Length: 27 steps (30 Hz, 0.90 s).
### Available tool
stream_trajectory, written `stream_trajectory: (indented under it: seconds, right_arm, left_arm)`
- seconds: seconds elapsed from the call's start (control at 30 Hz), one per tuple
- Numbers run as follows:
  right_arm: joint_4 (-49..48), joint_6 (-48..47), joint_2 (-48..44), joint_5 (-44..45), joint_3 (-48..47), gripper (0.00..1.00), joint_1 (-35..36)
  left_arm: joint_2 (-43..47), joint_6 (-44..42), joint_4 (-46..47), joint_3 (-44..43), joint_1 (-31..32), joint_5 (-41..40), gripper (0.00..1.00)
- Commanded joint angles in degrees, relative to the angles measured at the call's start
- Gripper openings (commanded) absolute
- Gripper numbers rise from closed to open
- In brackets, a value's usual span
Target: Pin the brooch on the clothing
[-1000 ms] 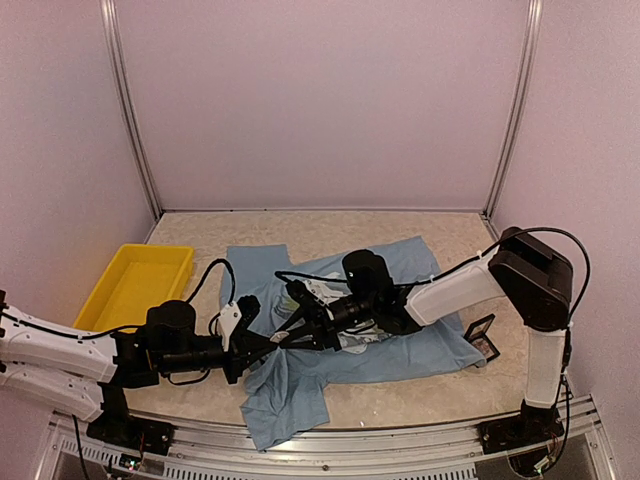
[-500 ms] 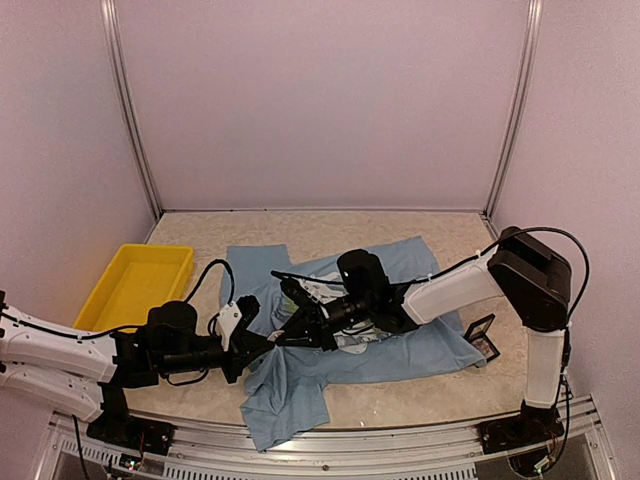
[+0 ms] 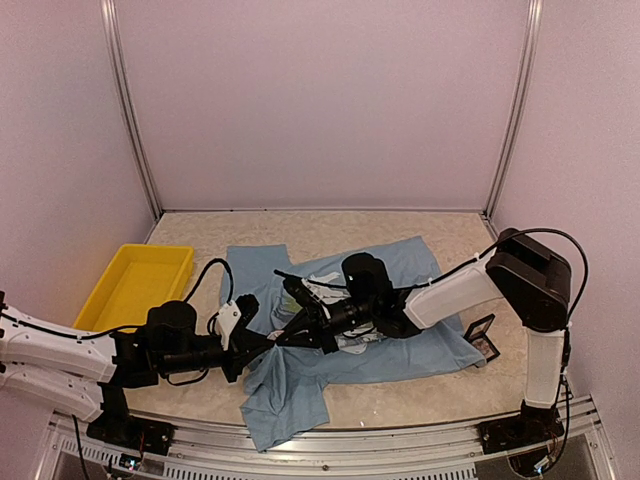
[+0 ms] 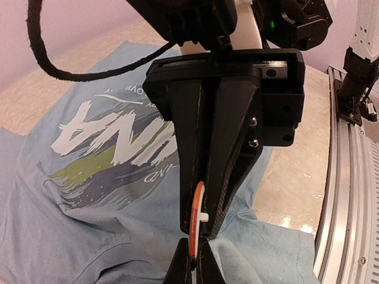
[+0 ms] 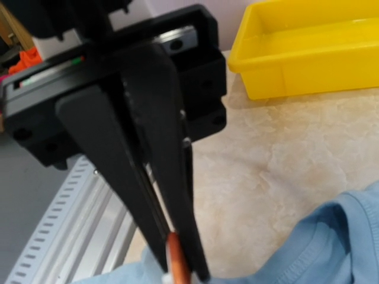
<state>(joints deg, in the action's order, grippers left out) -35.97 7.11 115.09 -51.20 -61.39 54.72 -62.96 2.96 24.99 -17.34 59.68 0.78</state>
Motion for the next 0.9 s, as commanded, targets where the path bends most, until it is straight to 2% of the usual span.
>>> stream_trajectory:
  seconds: [0.0,0.27,0.57,0.87]
  right_arm:
    - [-7.3,6.2,-0.2,5.0,1.1,0.00,-1.5]
    - [-8.0,6.7,-0.5,5.2,1.5,0.11,-1.6]
    - [-7.9,7.9,-1.4,7.7,2.4,0.07,-2.1]
    - [-8.8,8.0,-1.8,5.7,3.0,0.16,-2.1]
  left_arm:
    - [1.2,-0.6,2.5,-0.4,1.6,3.9,0.00]
    - [1.3,-0.5,2.5,-0.4,1.5,3.9,0.00]
    - [1.9,-0.6,2.2,-0.2,1.6,3.2,0.00]
    - [2.1,-0.5,1.9,-0.1,1.7,2.8,0.00]
